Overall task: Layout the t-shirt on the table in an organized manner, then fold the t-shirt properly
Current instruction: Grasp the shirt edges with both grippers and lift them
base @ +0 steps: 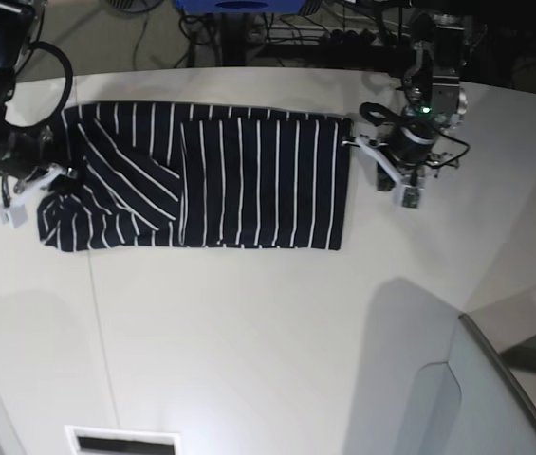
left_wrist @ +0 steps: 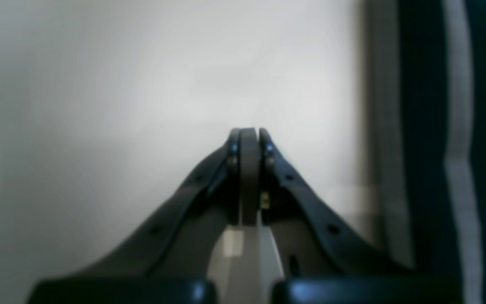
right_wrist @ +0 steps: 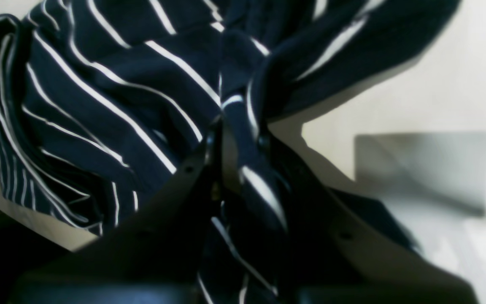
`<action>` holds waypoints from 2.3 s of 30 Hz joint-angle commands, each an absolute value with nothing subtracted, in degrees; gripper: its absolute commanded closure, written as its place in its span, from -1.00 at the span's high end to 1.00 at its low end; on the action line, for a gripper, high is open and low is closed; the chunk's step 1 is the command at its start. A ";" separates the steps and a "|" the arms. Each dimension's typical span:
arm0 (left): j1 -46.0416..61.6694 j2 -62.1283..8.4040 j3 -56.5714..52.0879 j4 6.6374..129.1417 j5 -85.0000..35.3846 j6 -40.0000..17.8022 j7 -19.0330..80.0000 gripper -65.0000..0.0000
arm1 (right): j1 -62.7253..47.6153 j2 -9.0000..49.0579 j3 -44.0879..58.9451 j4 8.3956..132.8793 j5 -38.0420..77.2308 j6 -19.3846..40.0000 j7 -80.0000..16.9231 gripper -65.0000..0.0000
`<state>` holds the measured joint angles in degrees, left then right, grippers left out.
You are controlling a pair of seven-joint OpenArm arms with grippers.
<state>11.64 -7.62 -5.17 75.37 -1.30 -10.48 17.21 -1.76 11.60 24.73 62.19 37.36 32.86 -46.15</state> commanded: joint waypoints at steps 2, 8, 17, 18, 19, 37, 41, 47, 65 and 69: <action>10.07 -7.52 -3.21 74.51 -1.36 -10.33 15.96 -1.00 | -1.10 12.44 24.84 63.96 38.55 33.27 -45.67 -1.00; 8.22 -7.34 2.15 71.60 -1.45 -10.33 15.96 -1.00 | -3.03 12.35 22.37 73.71 38.29 33.01 -48.92 -1.00; 7.69 -7.25 4.35 71.60 -1.45 -10.33 15.96 -1.00 | -8.48 10.68 11.56 91.74 38.29 22.64 -49.36 -1.00; 7.34 -7.25 4.79 71.60 -1.45 -10.33 15.96 -1.00 | -8.57 10.68 9.71 93.23 38.29 21.49 -49.36 -1.00; 7.25 -7.25 5.32 71.52 -1.45 -10.33 15.96 -1.00 | -8.84 10.68 8.13 94.55 38.29 20.35 -49.36 -1.00; 6.90 -4.70 8.22 71.87 -1.45 -10.33 15.96 -1.00 | -8.84 6.20 -11.74 98.51 38.55 9.19 -48.92 -1.00; 7.25 -4.70 8.31 71.96 -1.45 -10.33 15.96 -1.00 | -8.84 4.44 -12.18 98.51 38.37 8.84 -48.92 -1.00; 7.43 -4.79 8.31 72.04 -1.36 -10.33 15.96 -1.00 | -8.31 1.89 -12.26 98.07 38.29 8.84 -48.92 -1.00; 7.60 -5.05 8.40 72.13 -1.36 -10.33 15.96 -1.00 | -5.85 -2.86 -17.54 87.60 38.20 8.92 -43.74 -1.00; 7.60 -5.05 8.40 72.13 -1.36 -10.33 15.96 -1.00 | -5.23 -3.03 -19.56 85.23 38.20 8.92 -41.19 -1.00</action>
<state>7.51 -5.10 8.25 71.61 -1.34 -9.67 14.74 -6.20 -2.83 -19.55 84.33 37.26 8.36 -42.24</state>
